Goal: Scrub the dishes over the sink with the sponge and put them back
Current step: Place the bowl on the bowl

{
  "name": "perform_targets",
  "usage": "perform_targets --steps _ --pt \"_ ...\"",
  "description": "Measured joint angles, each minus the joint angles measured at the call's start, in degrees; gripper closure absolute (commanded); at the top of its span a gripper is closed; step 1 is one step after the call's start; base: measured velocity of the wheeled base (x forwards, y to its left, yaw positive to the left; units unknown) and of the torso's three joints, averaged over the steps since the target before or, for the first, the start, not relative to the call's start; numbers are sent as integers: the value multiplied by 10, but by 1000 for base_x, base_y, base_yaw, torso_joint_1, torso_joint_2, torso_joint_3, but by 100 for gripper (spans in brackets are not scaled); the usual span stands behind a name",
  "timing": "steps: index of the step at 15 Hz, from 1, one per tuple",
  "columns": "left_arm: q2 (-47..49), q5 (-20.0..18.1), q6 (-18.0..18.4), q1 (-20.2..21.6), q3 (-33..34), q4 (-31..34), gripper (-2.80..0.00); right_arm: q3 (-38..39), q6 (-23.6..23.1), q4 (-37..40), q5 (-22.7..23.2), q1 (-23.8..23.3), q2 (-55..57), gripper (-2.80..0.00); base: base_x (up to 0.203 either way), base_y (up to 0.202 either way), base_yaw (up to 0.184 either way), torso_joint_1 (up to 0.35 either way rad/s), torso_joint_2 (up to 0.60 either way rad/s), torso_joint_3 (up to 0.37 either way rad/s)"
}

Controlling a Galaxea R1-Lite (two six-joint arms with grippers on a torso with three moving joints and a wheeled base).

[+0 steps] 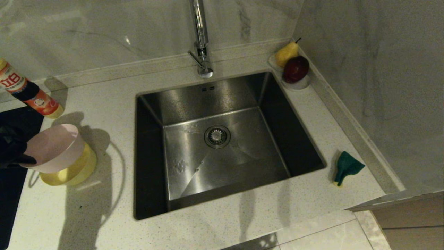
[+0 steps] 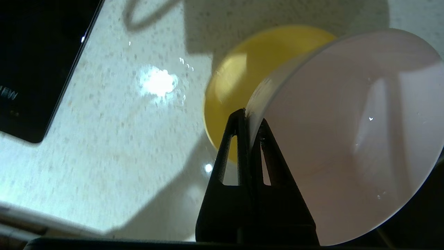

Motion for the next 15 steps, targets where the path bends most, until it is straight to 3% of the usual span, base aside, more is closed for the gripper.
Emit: perform_targets --steps 10,14,15 --pt "4 23 5 -1 67 -78 0 0 0 0 0 0 0 0 0 0 0 0 0 0" --pt "17 55 7 -1 72 -99 0 0 0 0 0 0 0 0 0 0 0 0 0 0" --pt "19 55 10 -1 71 -99 -280 0 0 0 0 0 0 0 0 0 0 0 0 0"
